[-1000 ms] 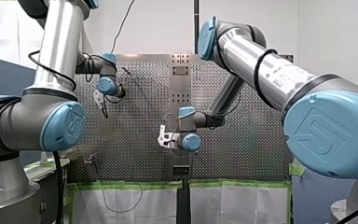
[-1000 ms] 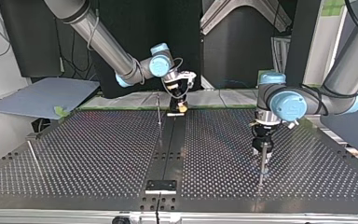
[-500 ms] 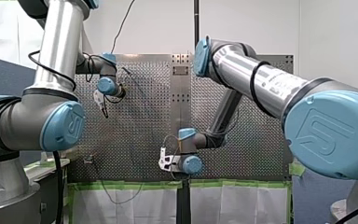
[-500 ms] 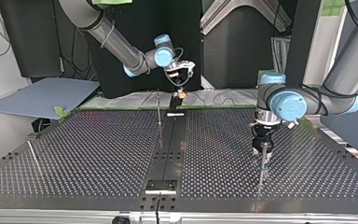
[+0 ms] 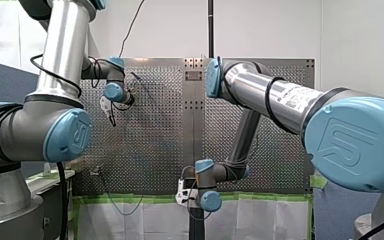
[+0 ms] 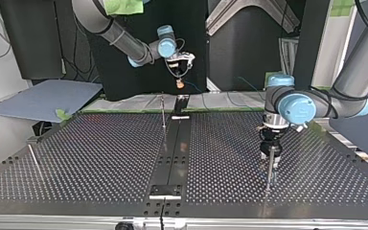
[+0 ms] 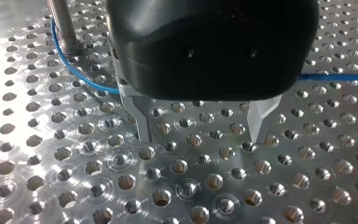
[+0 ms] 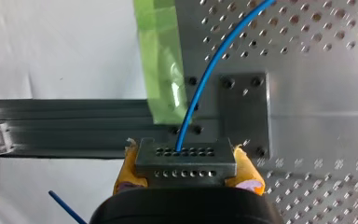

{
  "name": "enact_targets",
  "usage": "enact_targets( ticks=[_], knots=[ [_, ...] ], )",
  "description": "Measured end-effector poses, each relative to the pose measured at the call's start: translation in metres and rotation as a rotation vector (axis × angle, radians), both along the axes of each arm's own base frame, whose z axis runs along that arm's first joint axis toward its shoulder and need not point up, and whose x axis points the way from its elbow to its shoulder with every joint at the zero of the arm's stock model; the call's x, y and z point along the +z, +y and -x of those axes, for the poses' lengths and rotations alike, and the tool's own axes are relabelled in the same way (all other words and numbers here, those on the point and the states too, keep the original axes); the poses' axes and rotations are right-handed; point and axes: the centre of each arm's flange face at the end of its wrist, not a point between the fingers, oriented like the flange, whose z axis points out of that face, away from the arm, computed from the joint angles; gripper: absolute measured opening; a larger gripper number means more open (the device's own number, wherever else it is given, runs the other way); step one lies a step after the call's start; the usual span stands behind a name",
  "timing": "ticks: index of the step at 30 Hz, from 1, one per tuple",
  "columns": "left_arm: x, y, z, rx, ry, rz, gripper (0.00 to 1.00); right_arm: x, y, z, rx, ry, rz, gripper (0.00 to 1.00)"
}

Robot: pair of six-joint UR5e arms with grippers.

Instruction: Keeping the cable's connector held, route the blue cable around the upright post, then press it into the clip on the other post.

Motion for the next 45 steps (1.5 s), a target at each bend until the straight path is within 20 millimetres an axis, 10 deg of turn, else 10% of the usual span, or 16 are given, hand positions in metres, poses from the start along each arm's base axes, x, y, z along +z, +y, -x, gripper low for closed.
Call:
enact_targets(
  ticks=[45],
  knots=[
    [0.000, 0.004, 0.000, 0.017, 0.000, 0.010, 1.00, -0.083, 0.023, 0.122, -0.166, -0.001, -0.010, 0.00]
  ],
)
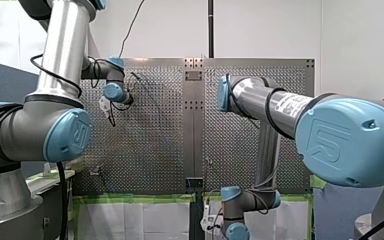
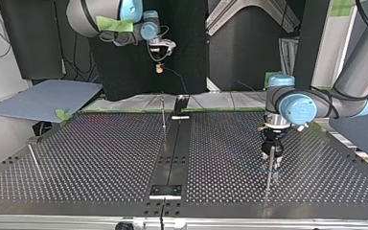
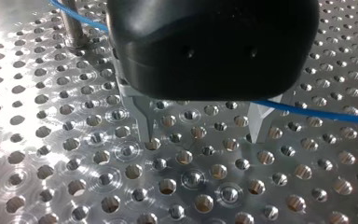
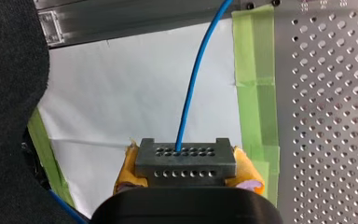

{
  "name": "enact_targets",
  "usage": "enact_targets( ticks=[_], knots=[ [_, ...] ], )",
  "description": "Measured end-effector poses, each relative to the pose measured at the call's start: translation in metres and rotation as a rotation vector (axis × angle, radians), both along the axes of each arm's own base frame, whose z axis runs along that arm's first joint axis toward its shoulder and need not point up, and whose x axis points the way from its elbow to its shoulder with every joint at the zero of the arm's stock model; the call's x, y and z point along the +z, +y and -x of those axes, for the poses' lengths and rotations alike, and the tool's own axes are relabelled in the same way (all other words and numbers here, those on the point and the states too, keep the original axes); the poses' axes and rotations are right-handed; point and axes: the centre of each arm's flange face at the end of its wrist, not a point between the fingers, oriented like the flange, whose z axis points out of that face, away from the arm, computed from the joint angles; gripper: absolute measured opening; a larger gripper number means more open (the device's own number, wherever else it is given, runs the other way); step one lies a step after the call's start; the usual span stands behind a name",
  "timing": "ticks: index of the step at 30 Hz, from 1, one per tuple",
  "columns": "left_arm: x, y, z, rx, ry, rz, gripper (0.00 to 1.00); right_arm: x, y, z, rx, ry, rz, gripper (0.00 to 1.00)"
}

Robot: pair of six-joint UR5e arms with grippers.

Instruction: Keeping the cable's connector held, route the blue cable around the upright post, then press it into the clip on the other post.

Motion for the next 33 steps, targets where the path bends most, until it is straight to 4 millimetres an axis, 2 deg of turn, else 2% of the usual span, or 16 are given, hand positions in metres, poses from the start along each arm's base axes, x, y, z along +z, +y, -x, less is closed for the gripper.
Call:
enact_targets(
  ticks=[12, 33],
  knots=[
    [0.000, 0.004, -0.001, 0.007, 0.000, 0.004, 1.00, 0.050, -0.004, 0.011, -0.021, -0.049, 0.074, 0.00],
    [0.000, 0.010, -0.002, 0.029, 0.000, 0.016, 1.00, 0.140, -0.008, 0.049, -0.087, -0.110, 0.163, 0.00]
  ],
)
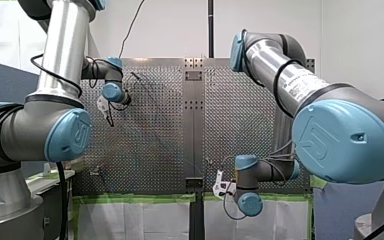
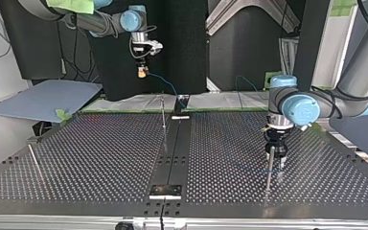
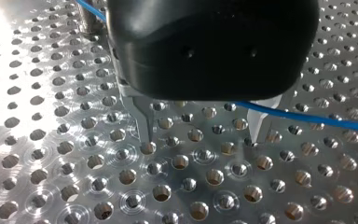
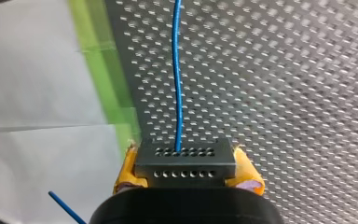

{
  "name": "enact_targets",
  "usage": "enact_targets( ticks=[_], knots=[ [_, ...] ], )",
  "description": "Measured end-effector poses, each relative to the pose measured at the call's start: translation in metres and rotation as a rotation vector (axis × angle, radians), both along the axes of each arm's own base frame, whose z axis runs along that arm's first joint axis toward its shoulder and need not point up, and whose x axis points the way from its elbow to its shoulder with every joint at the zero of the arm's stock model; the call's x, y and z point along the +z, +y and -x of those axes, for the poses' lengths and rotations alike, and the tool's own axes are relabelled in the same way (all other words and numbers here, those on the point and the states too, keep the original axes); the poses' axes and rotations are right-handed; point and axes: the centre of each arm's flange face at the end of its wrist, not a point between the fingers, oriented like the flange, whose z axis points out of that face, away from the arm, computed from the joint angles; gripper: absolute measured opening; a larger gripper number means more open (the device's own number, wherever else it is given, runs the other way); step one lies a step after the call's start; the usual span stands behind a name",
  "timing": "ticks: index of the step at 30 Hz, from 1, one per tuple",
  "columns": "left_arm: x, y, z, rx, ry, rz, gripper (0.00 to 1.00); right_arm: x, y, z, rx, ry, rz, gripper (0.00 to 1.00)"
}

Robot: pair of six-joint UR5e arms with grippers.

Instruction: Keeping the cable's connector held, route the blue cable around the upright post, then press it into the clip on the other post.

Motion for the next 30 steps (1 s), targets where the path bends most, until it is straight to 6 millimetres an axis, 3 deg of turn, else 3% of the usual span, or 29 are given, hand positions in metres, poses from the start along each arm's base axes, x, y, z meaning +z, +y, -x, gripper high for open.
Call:
enact_targets(
  ticks=[5, 10, 15, 22, 30],
  knots=[
    [0.000, 0.001, 0.000, 0.002, 0.000, 0.003, 1.00, 0.028, -0.017, 0.003, -0.012, -0.039, 0.056, 0.00],
    [0.000, 0.002, 0.000, 0.012, 0.004, 0.006, 1.00, 0.037, -0.027, 0.007, -0.008, -0.039, 0.078, 0.00],
    [-0.002, 0.006, 0.003, 0.051, 0.024, 0.025, 1.00, 0.034, -0.027, 0.009, 0.010, -0.003, 0.082, 0.00],
    [-0.007, 0.008, 0.008, 0.094, 0.062, 0.091, 1.00, 0.013, -0.020, 0.014, 0.013, 0.043, 0.066, 0.00],
    [-0.009, 0.002, 0.011, 0.047, 0.082, 0.174, 1.00, 0.011, -0.020, 0.014, 0.014, 0.047, 0.067, 0.00]
  ],
)
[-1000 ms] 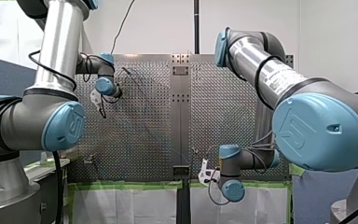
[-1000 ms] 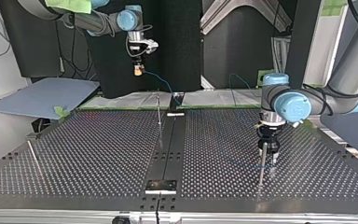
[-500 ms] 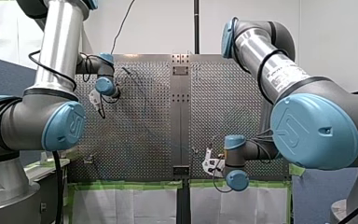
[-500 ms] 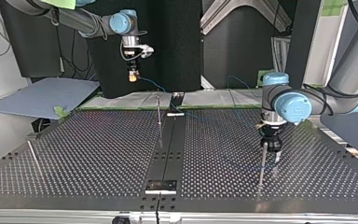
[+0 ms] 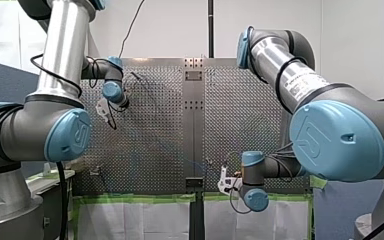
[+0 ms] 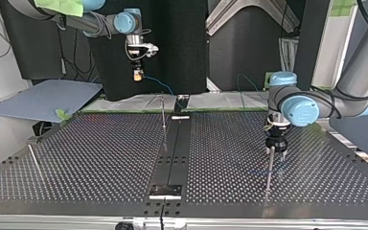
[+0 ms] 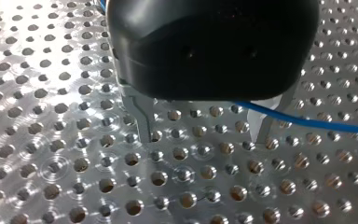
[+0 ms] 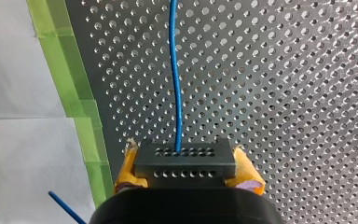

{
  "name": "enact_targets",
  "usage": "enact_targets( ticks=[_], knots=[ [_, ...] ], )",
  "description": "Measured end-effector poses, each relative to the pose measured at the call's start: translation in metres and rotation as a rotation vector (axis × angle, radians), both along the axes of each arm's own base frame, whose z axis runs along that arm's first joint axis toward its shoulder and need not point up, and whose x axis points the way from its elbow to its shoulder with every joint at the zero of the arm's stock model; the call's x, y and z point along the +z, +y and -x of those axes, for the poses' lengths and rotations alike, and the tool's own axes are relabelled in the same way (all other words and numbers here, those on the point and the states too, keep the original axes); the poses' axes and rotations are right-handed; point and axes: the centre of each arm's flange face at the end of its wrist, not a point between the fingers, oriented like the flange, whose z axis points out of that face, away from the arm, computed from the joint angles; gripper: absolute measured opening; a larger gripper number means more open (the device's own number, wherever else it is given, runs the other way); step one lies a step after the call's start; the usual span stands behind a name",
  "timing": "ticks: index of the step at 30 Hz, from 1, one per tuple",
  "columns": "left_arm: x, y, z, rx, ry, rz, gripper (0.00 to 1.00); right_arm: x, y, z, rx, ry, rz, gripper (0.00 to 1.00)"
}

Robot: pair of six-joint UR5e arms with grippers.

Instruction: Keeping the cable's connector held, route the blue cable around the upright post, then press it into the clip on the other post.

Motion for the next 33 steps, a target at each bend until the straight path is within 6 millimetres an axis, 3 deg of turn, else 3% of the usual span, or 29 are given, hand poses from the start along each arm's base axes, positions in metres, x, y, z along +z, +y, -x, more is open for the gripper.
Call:
enact_targets(
  ticks=[25, 33],
  knots=[
    [-0.009, 0.004, 0.009, -0.019, 0.078, 0.253, 1.00, 0.000, -0.004, 0.003, -0.006, 0.011, 0.010, 0.00],
    [-0.024, 0.005, 0.020, -0.003, 0.072, 0.336, 1.00, 0.001, -0.005, 0.003, -0.006, 0.007, 0.017, 0.00]
  ],
)
